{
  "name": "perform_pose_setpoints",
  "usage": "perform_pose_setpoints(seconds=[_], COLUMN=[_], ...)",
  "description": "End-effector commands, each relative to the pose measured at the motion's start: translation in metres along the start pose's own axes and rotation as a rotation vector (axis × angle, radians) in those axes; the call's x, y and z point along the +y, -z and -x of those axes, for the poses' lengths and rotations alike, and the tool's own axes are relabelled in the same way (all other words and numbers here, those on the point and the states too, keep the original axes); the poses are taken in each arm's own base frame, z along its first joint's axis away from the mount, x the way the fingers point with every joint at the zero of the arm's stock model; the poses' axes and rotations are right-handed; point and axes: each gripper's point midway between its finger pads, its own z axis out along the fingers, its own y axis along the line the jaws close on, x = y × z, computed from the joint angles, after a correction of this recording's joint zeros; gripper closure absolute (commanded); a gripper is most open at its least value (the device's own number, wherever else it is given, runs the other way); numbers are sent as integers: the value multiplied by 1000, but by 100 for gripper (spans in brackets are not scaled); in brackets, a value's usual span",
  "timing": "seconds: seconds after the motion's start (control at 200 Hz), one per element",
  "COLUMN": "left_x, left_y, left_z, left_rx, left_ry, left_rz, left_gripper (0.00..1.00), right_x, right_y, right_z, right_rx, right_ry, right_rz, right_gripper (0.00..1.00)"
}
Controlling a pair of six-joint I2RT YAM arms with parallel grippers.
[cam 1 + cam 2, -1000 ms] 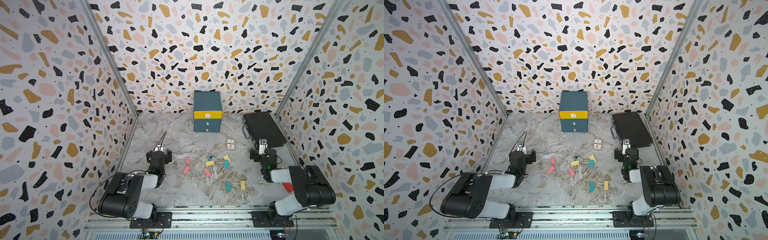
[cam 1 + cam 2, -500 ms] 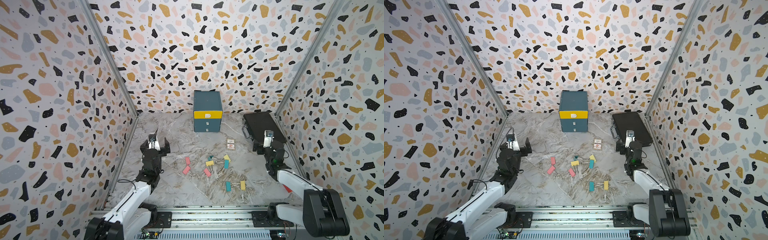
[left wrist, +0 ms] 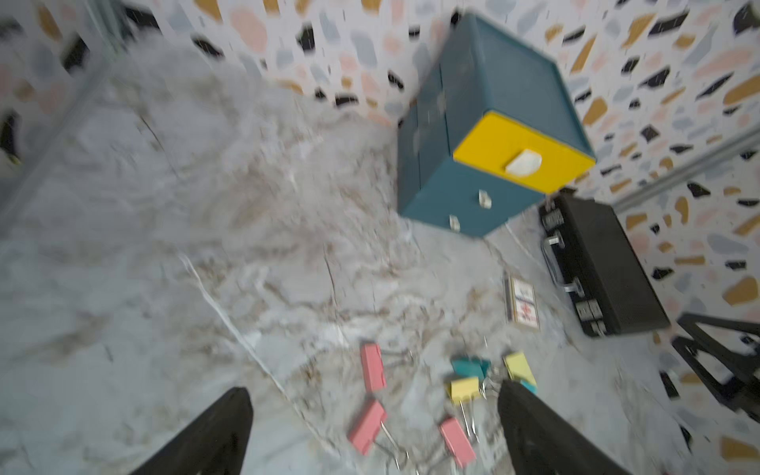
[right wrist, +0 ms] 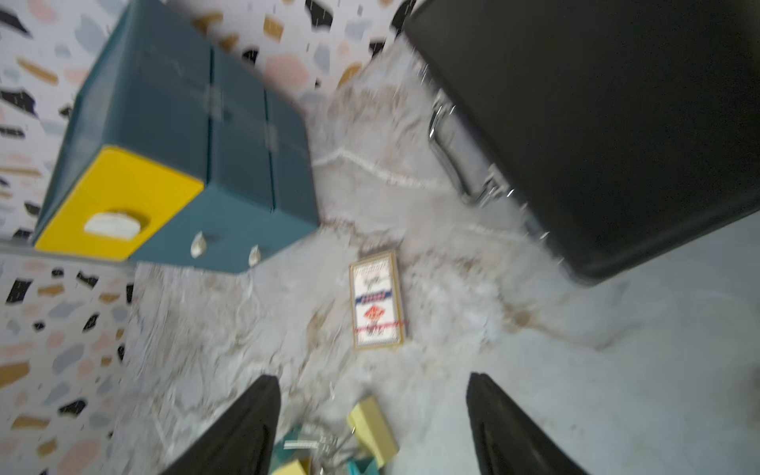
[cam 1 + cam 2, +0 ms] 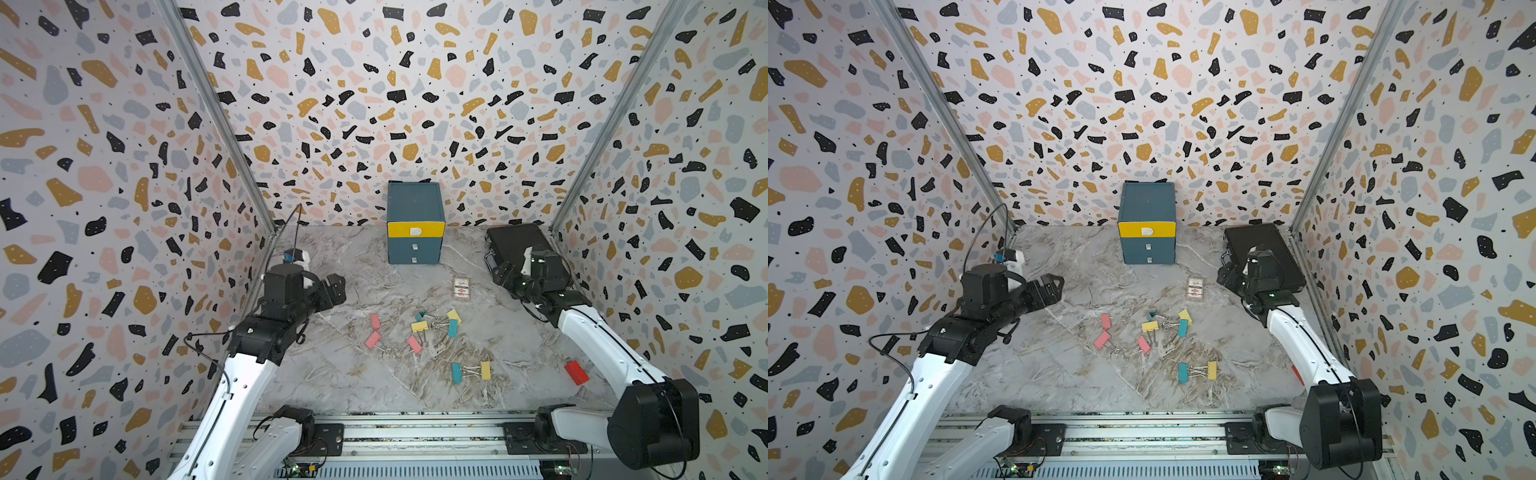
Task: Put the binder clips in the drawer according to color
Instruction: Open the drawer in the storage box.
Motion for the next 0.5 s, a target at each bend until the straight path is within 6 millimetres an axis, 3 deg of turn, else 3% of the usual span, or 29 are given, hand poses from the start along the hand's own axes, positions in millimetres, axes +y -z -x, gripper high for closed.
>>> perform_pose_setpoints(seconds=[0.0, 0.115, 0.23, 0.36, 0.496], left_x=[-22, -32, -16, 17, 36], left_y=[6, 10, 15, 24, 33], left_z=[-57, -63, -61, -59, -63], left_rx=[233, 244, 215, 154, 107], left_ry=[127, 188, 164, 52, -8], left_rz=[-191, -302, -237, -50, 42], left_gripper=[6, 7, 8, 9, 10], right_x=[49, 80, 112, 138, 167], right_y=[14, 3, -5, -12, -22], right_z=[-19, -39, -43, -26, 1], right_rx=[84, 140, 161, 130, 88], right_ry=[-35, -48, -76, -145, -246], right_rz=[111, 195, 279, 337, 417], right_gripper=[27, 29, 29, 30, 31])
